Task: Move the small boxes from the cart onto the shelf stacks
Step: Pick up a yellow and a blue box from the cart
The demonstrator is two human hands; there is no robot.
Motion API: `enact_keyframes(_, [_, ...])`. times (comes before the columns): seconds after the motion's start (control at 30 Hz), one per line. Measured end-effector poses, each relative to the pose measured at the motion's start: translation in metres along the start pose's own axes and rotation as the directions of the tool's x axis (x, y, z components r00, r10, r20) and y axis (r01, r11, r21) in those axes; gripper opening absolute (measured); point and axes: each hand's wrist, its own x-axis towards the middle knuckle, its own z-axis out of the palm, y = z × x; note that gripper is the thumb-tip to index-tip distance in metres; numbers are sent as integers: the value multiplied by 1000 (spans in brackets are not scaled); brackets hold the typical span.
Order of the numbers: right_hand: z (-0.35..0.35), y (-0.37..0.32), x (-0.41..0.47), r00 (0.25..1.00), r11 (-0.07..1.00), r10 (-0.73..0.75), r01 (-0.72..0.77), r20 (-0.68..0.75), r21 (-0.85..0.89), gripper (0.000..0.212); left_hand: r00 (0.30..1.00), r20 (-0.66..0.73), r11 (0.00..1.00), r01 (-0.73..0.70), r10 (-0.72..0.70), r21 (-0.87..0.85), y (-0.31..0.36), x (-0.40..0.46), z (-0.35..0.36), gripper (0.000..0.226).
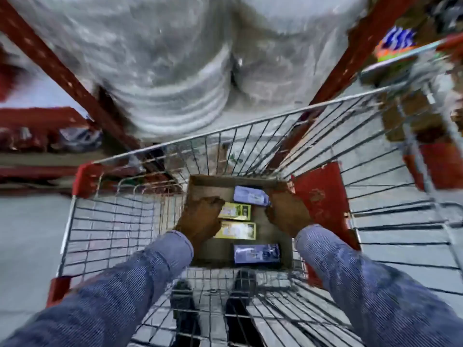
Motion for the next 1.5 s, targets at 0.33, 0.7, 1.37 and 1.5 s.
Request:
enact_keyframes(0.33, [57,1,53,997,984,-47,56,55,-169,38,988,147,993,-67,52,102,-36,64,32,45])
enact_keyframes(0.7, [70,6,70,995,974,-37,56,89,-221,46,955,277,994,-93,107,-63,-47,85,22,67])
enact_keyframes(1.37, [-99,-67,-26,991,994,-86,79,-106,-70,49,948,-132,954,-273,288,120,-29,-75,-151,65])
enact_keyframes(1.5, [-186,-102,-67,962,988,-138,118,-234,-97,45,927,-231,937,-235,295,257,-20,-138,-232,55])
